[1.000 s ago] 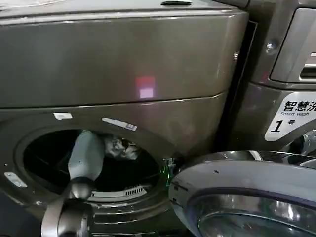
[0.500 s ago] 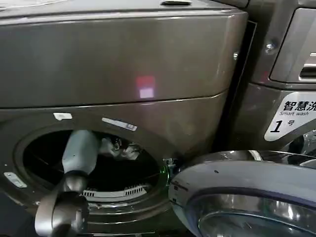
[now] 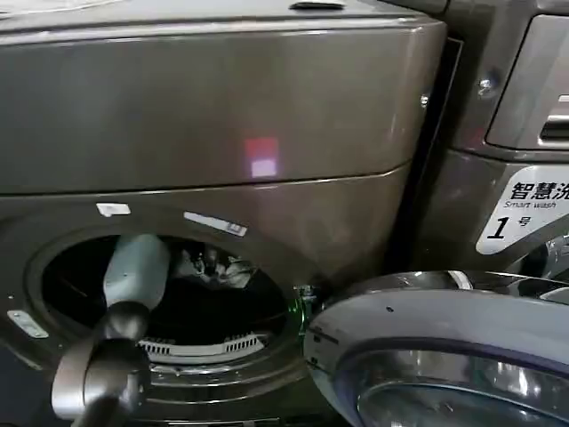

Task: Grasp the clothes from the dryer.

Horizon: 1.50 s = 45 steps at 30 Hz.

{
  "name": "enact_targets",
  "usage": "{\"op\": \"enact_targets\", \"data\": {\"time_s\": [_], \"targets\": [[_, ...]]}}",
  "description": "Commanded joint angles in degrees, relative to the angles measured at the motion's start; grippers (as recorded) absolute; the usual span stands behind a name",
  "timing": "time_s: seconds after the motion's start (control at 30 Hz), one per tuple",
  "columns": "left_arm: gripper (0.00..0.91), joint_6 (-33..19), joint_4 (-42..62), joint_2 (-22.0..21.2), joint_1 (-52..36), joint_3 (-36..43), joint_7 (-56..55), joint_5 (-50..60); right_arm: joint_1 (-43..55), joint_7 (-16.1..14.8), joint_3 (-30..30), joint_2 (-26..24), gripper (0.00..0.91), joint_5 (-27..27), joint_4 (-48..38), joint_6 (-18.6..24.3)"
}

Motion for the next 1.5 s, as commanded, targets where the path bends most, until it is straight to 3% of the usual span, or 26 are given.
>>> {"op": "enact_targets", "data": {"time_s": [0.03, 0.27, 0.3, 0.33, 0.37, 0.93, 1.27, 1.37, 1.5], "targets": [[0.907, 0.36, 3.02, 0.20, 1.07, -0.03, -1.43, -3.36, -0.07, 0.01, -0.06, -0.02, 0.907, 0.03, 0.07, 0.02], [0.907, 2.69, 4.13, 0.46, 1.92, 0.15, -2.99, -6.59, -0.29, 0.02, -0.03, -0.06, 0.907, 0.03, 0.09, 0.16], [0.546, 2.45, 4.07, 0.45, 2.05, 0.20, -2.94, -7.06, -0.25, 0.03, -0.08, -0.06, 0.907, 0.03, 0.07, 0.15], [0.057, 2.13, 3.96, 0.45, 2.09, 0.25, -2.76, -7.27, -0.26, 0.03, -0.07, -0.04, 0.907, 0.04, 0.06, 0.15], [0.000, 1.72, 3.90, 0.47, 2.22, 0.22, -2.30, -7.84, -0.22, 0.03, -0.14, -0.01, 0.907, 0.04, 0.02, 0.17], [0.000, 1.90, 2.26, 1.34, 3.79, 0.25, -3.05, -11.88, 0.36, 0.12, -0.84, -0.67, 0.907, 0.37, -0.19, -0.18], [0.000, 4.30, -5.87, 1.89, 6.57, 0.28, -7.07, -18.15, 0.57, 0.04, -0.82, -0.75, 0.907, 0.40, 0.14, -0.55], [0.000, 4.64, -9.46, 1.83, 7.68, -0.08, -10.73, -23.57, 0.82, 0.06, -0.88, -0.91, 0.907, 0.39, 0.08, -0.58], [0.000, 4.86, -10.88, 0.08, 8.59, -1.29, -26.13, -33.51, 0.99, -0.05, -1.42, -0.30, 0.907, 1.07, 1.27, -1.07]]}}
